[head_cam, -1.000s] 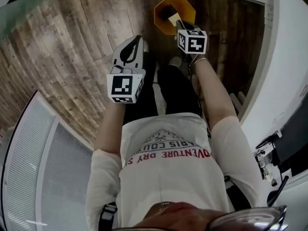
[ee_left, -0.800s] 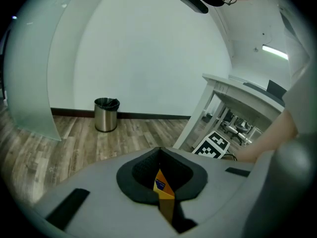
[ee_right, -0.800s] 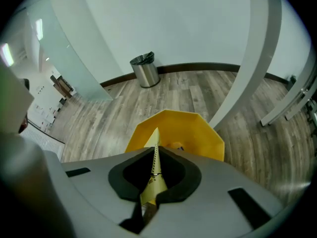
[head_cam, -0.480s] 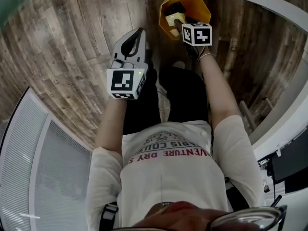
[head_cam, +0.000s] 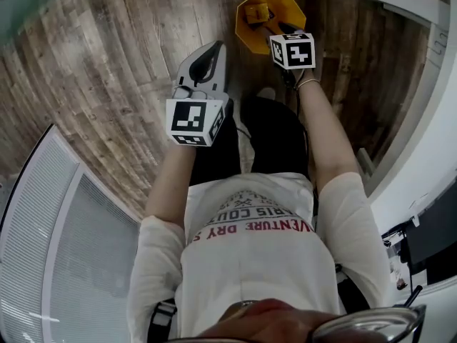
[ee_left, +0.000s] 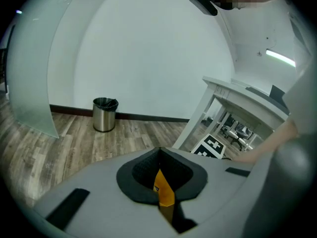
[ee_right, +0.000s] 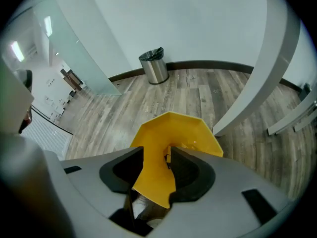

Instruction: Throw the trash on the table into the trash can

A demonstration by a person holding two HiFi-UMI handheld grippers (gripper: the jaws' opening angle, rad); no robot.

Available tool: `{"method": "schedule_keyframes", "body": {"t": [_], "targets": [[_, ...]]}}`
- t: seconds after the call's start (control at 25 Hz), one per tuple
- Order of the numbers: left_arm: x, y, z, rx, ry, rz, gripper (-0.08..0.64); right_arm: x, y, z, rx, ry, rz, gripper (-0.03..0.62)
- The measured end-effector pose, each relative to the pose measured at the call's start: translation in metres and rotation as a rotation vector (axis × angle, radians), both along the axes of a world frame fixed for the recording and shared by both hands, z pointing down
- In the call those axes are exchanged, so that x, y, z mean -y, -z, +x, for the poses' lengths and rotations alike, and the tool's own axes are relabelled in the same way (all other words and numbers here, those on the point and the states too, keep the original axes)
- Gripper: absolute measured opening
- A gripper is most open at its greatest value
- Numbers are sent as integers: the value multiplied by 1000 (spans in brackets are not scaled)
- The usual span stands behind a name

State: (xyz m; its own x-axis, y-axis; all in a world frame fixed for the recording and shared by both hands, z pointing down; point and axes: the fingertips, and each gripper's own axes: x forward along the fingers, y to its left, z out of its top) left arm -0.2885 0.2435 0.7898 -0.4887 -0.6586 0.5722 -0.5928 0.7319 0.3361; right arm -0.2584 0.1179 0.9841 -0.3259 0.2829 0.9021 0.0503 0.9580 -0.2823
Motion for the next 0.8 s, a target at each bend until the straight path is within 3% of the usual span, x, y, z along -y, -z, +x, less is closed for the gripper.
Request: {"method": "schedule_keyframes", "body": {"t": [0.08, 0.16, 0.24, 0.48, 0.68, 0.8], "targets": [[0, 22, 0, 11, 7, 4, 23, 2, 30, -3, 39, 7, 50, 148], [0, 47, 0, 18, 17, 7, 23, 7, 67, -9, 91, -2, 115, 36], [0, 77, 1, 23, 25, 12, 23, 7, 113, -12, 144, -15, 130, 29], [13, 190, 8, 66, -4, 58, 23, 7, 286, -16, 335, -150, 62, 26], [37, 293, 25, 141, -96, 82, 23, 9, 414, 24, 445, -226, 51, 26], [66, 348, 19, 203, -192, 150, 23, 31, 485, 33, 554, -315, 104, 26]]}}
